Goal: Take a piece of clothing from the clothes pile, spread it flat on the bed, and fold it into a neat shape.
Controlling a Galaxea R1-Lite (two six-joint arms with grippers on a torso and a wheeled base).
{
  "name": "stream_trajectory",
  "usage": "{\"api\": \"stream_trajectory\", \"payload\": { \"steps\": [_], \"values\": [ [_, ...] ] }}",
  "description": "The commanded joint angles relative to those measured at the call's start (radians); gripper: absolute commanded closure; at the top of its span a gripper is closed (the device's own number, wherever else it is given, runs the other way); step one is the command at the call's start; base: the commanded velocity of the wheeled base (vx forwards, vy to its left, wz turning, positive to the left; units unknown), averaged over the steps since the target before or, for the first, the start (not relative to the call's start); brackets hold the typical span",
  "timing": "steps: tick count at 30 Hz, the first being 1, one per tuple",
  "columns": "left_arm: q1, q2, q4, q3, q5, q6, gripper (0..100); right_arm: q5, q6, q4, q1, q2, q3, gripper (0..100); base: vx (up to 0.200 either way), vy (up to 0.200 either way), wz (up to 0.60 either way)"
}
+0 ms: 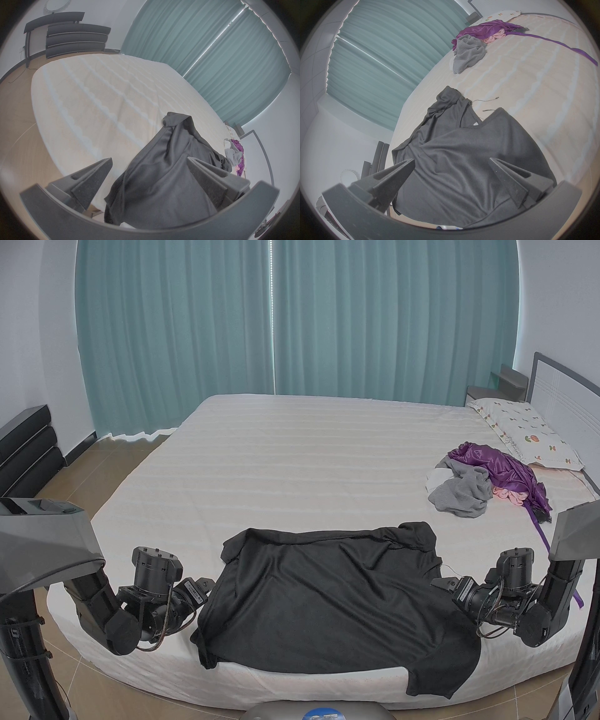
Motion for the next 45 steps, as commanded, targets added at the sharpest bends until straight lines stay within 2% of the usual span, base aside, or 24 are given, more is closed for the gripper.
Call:
{"api": "stream_trajectory", "payload": {
  "steps": [1,6,10,11,18,21,25,37,38,45],
  "values": [
    [0.001,0.006,0.001,-0.023,0.0,-0.002,0,0.0,0.002,0.0,0.0,0.005,-0.004,0,0.0,0.0,0.0],
    [0.008,0.022,0.016,-0.097,0.001,0.001,0,0.0,0.006,0.0,-0.001,0.006,-0.005,0,0.0,0.0,0.0],
    [0.014,0.046,0.033,-0.164,-0.016,0.006,0,0.0,0.046,0.002,0.003,-0.001,-0.008,0,0.0,0.0,0.0],
    [0.021,0.075,0.065,-0.229,-0.065,0.011,0,0.002,0.057,0.002,0.003,-0.001,-0.013,0,0.0,0.0,0.0],
    [0.069,0.232,0.115,-0.467,-0.201,0.09,0,0.006,0.061,0.0,0.002,0.011,-0.016,0,0.0,0.0,0.0],
    [0.077,0.316,0.115,-0.559,-0.206,0.139,0,0.009,0.091,0.002,0.002,0.013,-0.024,0,0.0,0.0,0.0],
    [0.083,0.408,0.116,-0.667,-0.206,0.19,0,0.049,0.115,0.002,-0.009,0.014,-0.028,0,0.0,0.0,0.0],
    [0.087,0.448,0.118,-0.733,-0.206,0.212,0,0.057,0.115,0.002,-0.009,0.025,-0.033,0,0.0,0.0,0.0],
    [0.087,0.454,0.116,-0.741,-0.204,0.21,100,0.056,0.115,0.002,-0.009,0.025,-0.038,0,0.0,0.0,0.0],
    [0.09,0.462,0.116,-0.779,-0.2,0.212,100,0.052,0.115,0.003,-0.006,0.04,-0.062,0,0.0,0.0,0.0]
  ]
}}
